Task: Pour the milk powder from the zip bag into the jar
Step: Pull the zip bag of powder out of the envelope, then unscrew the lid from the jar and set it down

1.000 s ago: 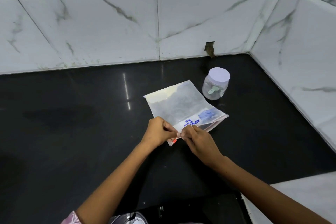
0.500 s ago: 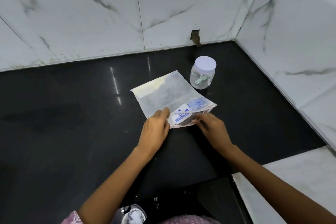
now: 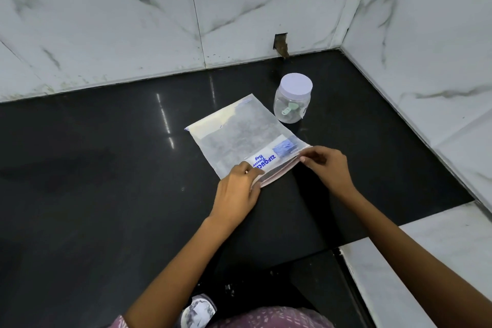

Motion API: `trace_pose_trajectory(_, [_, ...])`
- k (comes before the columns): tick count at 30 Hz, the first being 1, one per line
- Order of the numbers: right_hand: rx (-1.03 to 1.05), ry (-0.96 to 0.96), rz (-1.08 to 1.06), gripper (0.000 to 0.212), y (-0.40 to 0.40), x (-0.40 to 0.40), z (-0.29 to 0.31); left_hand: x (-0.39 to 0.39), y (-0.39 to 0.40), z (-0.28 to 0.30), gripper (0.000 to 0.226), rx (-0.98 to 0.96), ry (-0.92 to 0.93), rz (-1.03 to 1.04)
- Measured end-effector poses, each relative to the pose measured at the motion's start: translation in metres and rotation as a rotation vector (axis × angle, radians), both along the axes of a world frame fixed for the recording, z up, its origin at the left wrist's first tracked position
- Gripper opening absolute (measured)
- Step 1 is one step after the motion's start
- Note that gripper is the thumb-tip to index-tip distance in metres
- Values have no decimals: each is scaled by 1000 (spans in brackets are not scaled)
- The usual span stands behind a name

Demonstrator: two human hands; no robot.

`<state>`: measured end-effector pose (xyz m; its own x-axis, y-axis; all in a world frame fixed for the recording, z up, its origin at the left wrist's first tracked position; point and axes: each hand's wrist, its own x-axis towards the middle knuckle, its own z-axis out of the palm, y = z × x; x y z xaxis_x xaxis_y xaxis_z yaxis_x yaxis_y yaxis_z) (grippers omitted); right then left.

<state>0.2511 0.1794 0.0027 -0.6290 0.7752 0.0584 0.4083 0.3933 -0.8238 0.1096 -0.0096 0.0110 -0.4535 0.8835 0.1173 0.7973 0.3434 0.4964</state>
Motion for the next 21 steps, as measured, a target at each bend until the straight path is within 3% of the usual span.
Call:
trace_pose_trajectory(10, [153, 47, -124, 13, 34, -27, 31, -8, 91, 23, 39, 189, -129, 81])
trace_pose_trajectory(13, [236, 42, -162, 22, 55, -47, 49, -15, 121, 27, 45, 206, -188, 148])
trace_pose_trajectory(18, [361, -147, -59, 50, 84, -82, 69, -23, 162, 26, 63, 291, -305, 237])
trace_pose_trajectory(21, [333, -264, 16, 54, 95, -98, 72, -28, 178, 18, 78, 296, -372, 270])
